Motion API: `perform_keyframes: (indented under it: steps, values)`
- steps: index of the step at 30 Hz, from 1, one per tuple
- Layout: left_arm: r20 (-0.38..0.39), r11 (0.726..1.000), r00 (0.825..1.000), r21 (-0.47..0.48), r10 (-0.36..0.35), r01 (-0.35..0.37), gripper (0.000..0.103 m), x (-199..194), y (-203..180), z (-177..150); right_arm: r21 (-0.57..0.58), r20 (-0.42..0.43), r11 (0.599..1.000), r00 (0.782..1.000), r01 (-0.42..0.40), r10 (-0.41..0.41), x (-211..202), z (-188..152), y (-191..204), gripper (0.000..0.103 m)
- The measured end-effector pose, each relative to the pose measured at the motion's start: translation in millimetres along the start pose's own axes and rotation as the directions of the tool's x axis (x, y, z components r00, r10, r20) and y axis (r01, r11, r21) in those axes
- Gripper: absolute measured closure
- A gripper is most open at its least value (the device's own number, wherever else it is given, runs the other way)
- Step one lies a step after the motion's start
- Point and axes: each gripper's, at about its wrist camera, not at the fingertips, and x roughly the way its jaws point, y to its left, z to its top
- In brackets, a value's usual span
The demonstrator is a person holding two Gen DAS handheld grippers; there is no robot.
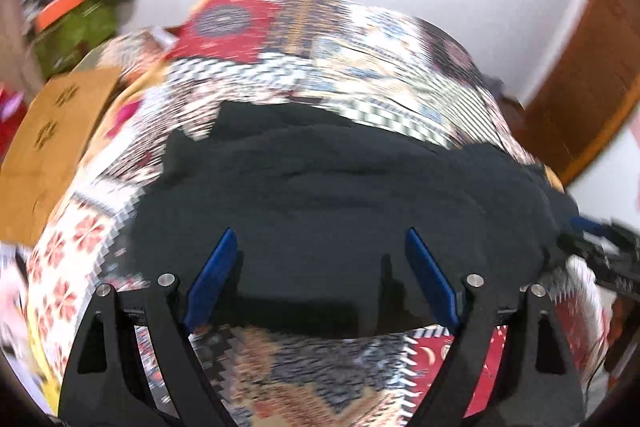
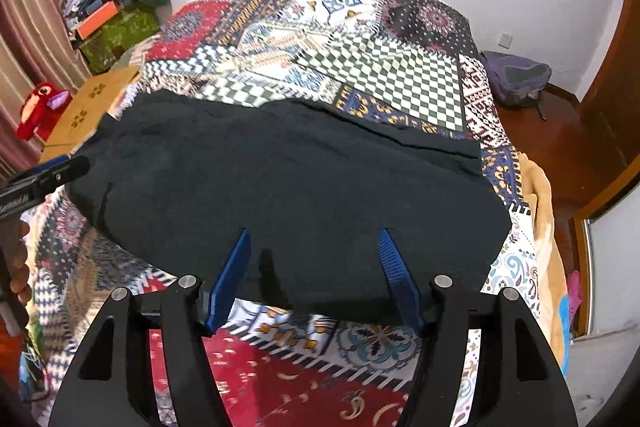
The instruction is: Fold large clothes
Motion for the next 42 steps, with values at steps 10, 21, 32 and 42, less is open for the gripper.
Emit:
perform_keyframes:
  steps: [10, 21, 32, 42]
  values:
    - [-0.028, 0.945, 0.978, -0.265, -0.207, 0.193, 0.017, -5.9, 68.4, -28.4, -0.080, 0.047, 0.997, 0.999, -0.005, 0.009, -6.3, 13.4, 37.3, 0.040]
    - [-0.045, 0.776, 0.902, -0.530, -0.430, 0.343, 0.018, 50.8, 93.6, -54.2, -0.116, -0.069, 0.993, 0.997, -0.025, 0.017, 45.6, 8.1, 60.4, 0.037]
    - [0.091, 0.685, 0.903, -0.621, -0.420, 0.381, 0.018, 84.7, 101.2, -37.1, -0.128, -0.033, 0.991, 0.998, -0.048, 0.044, 48.5, 9.2, 64.3, 0.029]
    - [0.025, 0.828, 0.993, -0.550, -0.115, 0.110, 0.065, 79.8, 68.5, -8.5, -0.029, -0.048, 0.996, 0.995, -0.089, 0.088, 30.3, 12.1, 56.1, 0.030]
